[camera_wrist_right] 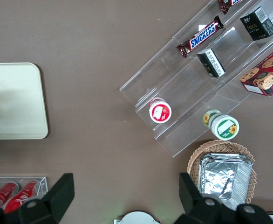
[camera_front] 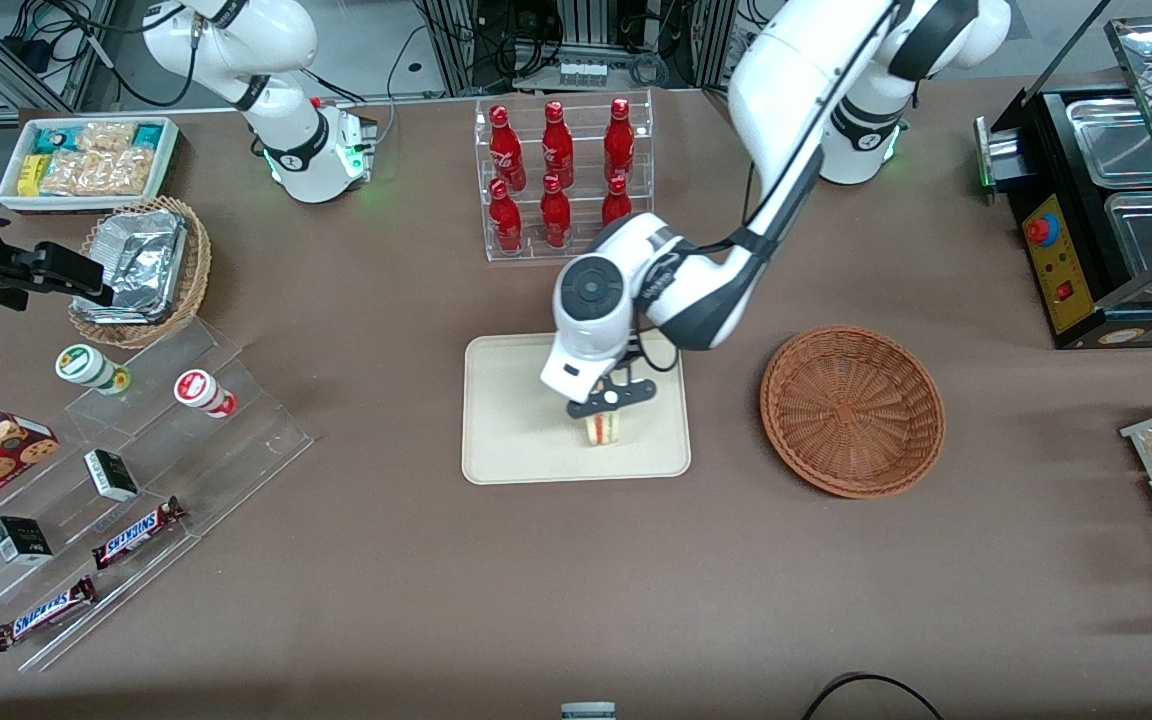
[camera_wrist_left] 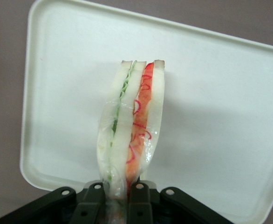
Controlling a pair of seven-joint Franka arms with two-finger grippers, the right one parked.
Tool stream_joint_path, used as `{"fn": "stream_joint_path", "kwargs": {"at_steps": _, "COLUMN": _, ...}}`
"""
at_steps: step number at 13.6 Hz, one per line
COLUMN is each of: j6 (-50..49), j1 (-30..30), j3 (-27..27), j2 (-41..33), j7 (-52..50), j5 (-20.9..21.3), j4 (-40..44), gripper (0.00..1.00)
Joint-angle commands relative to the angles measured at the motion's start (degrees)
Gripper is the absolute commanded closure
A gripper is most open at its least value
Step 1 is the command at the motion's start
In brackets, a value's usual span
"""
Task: Place sandwich from basket to tray
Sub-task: 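Lower the sandwich onto the cream tray and open the left gripper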
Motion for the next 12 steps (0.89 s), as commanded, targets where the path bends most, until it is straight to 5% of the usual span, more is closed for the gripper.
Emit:
{"fn": "stream_joint_path", "kwargs": {"at_steps": 1, "j6": -4.45, "j1": -2.22, "j3": 0.85, "j2": 5.26, "j7": -3.79, "j5": 0.69, "j4": 9.07, "gripper": 1.0}}
{"fn": "stream_joint_path", "kwargs": {"at_steps": 8, "j6": -4.02, "j1": -4.16, "j3": 1.2, "j2": 9.23, "j7": -5.56, "j5": 3.94, "j4": 11.9, "gripper": 1.0}}
{"fn": "stream_joint_path", "kwargs": {"at_steps": 9, "j6": -3.84, "j1": -4.07, "j3": 1.12, "j2": 9.32, "j7": -5.56, "j5": 3.95, "j4": 11.9, "gripper": 0.88}}
{"fn": "stream_joint_path", "kwargs": {"at_steps": 10, "j6": -3.75, "j1": -3.9, "j3": 1.12, "j2": 9.4, "j7": -5.12, "j5": 3.77, "j4": 11.82, "gripper": 0.01}}
{"fn": "stream_joint_path", "kwargs": {"at_steps": 12, "j6": -3.75, "j1": -3.81, "j3": 1.12, "j2": 8.97, "j7": -4.94, "j5": 3.51, "j4": 11.81, "gripper": 0.0}}
